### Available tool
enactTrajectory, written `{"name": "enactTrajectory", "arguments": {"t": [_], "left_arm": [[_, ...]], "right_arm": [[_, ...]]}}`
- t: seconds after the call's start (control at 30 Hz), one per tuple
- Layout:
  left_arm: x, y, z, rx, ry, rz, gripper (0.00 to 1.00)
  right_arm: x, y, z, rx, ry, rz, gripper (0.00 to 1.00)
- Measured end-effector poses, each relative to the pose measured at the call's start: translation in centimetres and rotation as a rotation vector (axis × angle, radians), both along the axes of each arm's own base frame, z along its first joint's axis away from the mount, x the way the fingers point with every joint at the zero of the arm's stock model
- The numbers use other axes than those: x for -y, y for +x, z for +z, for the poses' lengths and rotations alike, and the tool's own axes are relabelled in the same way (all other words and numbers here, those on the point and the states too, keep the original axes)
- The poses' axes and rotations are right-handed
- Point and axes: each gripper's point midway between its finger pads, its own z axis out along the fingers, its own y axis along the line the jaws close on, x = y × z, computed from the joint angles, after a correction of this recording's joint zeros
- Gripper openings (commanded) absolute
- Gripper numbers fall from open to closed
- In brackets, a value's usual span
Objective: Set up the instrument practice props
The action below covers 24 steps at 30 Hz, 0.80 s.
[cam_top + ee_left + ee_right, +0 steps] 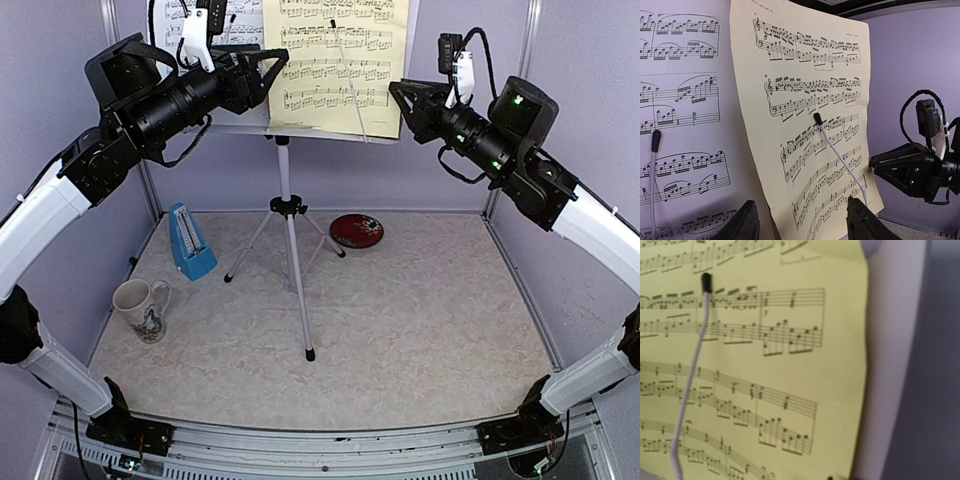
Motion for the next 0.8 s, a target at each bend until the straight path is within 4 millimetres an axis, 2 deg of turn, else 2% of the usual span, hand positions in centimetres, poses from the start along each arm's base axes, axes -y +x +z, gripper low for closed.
{"name": "enactTrajectory", "arguments": {"t": [0.23,0.5,0.8], "left_arm": [[-0.2,0.2,-0.2,-0.005,0.001,0.004,0.59],[-0.5,0.3,0.0,-0.001,-0.009,0.009,0.58],[-0.5,0.3,0.0,-0.005,-0.017,0.004,0.59]], "right_arm": [[0.4,0.1,0.1,-0.013,0.020,0.001,0.26],[1.8,-0.6,0.0,-0.026,0.045,-0.016,0.26],[1.1,-0.4,-0.6,-0.049,0.044,0.018,0.25]]}}
